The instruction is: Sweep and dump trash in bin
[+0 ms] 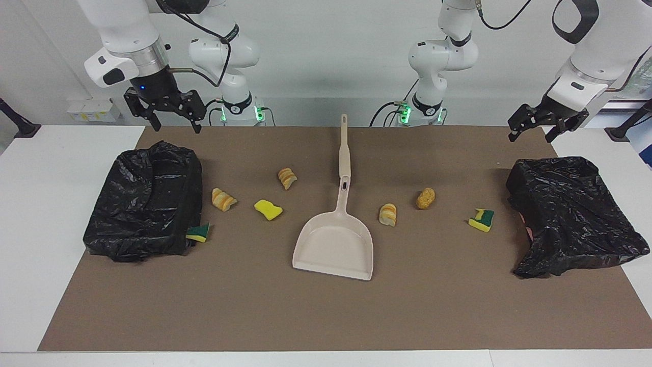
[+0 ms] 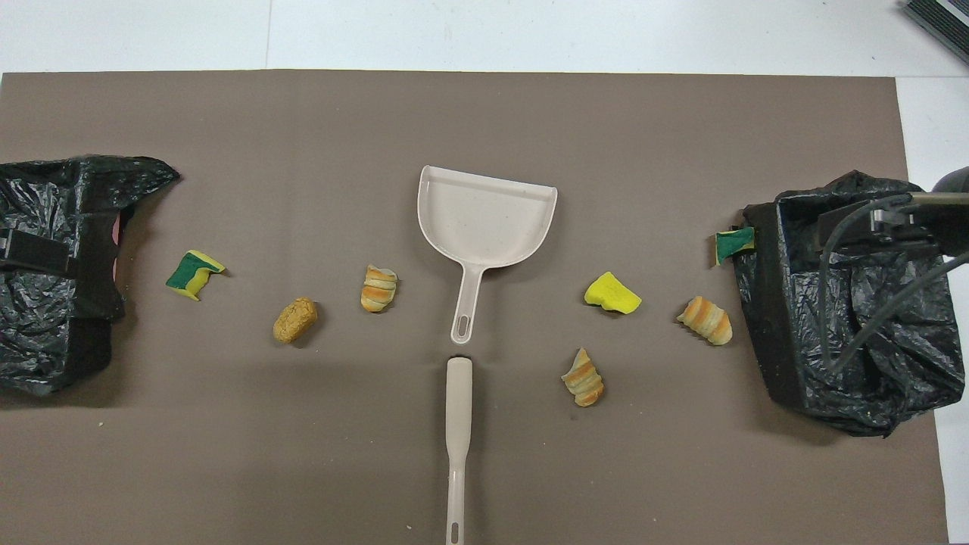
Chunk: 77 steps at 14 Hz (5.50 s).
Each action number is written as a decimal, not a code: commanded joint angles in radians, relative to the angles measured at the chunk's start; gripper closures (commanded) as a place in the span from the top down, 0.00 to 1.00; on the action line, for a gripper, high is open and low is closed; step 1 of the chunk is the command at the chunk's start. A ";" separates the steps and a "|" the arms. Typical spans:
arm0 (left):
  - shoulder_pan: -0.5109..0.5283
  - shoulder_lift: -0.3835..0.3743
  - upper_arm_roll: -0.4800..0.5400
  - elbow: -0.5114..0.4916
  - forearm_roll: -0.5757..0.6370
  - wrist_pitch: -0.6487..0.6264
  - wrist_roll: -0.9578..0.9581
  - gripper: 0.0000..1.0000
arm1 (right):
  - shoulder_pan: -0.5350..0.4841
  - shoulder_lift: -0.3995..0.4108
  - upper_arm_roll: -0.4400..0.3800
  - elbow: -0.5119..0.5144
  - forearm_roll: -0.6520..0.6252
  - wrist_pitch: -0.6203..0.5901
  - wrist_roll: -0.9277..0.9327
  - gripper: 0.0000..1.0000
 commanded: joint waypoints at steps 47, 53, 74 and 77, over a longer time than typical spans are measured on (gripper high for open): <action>-0.963 -0.236 -0.024 -0.888 -0.031 0.684 -0.596 1.00 | 0.474 0.410 0.010 -0.013 -0.041 0.420 0.606 1.00; -1.070 -0.212 -0.024 -0.991 -0.031 0.877 -0.755 1.00 | 0.543 0.495 0.015 -0.024 -0.015 0.535 0.635 0.93; -0.701 -0.339 -0.011 -0.865 -0.028 0.431 -0.784 0.00 | 0.511 0.389 0.049 -0.133 -0.003 0.551 0.397 0.00; -0.586 -0.338 -0.011 -0.802 -0.013 0.374 -0.773 0.00 | 0.468 0.341 0.049 -0.139 -0.003 0.502 0.087 0.00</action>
